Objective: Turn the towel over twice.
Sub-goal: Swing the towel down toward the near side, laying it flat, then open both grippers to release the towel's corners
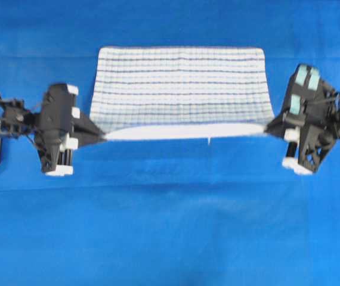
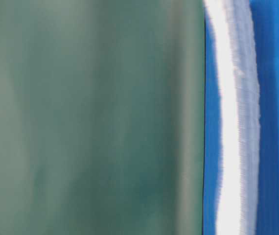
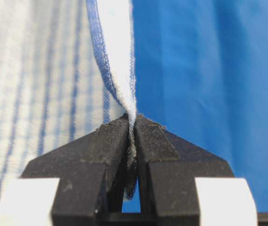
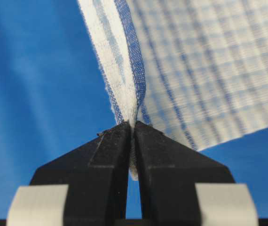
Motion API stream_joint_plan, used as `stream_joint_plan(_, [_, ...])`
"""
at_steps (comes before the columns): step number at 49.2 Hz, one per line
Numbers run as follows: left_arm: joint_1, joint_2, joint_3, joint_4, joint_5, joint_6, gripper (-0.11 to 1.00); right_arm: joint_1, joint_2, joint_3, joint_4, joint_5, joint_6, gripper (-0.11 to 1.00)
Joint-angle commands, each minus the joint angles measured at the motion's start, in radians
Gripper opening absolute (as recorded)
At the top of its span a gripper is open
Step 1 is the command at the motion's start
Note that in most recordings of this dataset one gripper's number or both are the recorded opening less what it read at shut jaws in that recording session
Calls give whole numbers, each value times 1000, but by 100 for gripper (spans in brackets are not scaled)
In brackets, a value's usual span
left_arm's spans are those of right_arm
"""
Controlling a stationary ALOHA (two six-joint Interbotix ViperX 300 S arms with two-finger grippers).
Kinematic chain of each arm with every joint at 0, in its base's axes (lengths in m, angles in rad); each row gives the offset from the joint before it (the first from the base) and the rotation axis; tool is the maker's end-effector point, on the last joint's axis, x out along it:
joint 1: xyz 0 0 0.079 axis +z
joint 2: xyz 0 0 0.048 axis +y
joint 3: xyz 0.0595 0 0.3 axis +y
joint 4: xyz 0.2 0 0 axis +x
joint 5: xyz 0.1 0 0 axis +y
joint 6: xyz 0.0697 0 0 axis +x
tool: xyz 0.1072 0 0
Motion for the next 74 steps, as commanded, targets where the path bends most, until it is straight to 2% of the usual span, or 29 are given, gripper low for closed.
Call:
stream_joint_plan(1, [-34, 37, -9, -2, -9, -25, 1, 34, 23, 2, 0, -58, 32, 5])
stream_joint_plan(6, [-74, 91, -17, -2, -11, -46, 1, 72, 63, 3, 2, -98, 64, 5])
stream_joint_plan(17, [-132, 138, -40, -2, -11, -46, 1, 115, 132, -12, 2, -109, 77, 5])
stream_joint_plan(41, [-132, 138, -41, -2, -11, -41, 3, 115, 163, -14, 0, -109, 77, 5])
stream_joint_plan(44, [-130, 138, -41, -2, -9, -38, 8, 115, 163, -15, 0, -109, 77, 5])
stream_joint_plan(48, [-130, 138, -44, -2, -5, -38, 24, 115, 163, -18, 0, -109, 77, 8])
stream_joint_plan(50, [-132, 138, -44, -2, -5, -40, 35, 115, 163, -18, 0, -109, 77, 17])
stream_joint_plan(55, [-130, 132, -41, -2, 6, -43, 64, 115, 161, -23, -3, -106, 77, 49])
stream_joint_plan(59, [-130, 121, -43, -2, 31, -40, 78, 115, 160, -28, -5, -100, 77, 66])
stream_joint_plan(68, [-130, 71, -60, -2, 114, -34, 76, 115, 124, -49, -18, -61, 75, 63])
stream_joint_plan(74, [-132, 8, -81, -2, 172, -31, 76, 109, 74, -64, -55, -14, 75, 63])
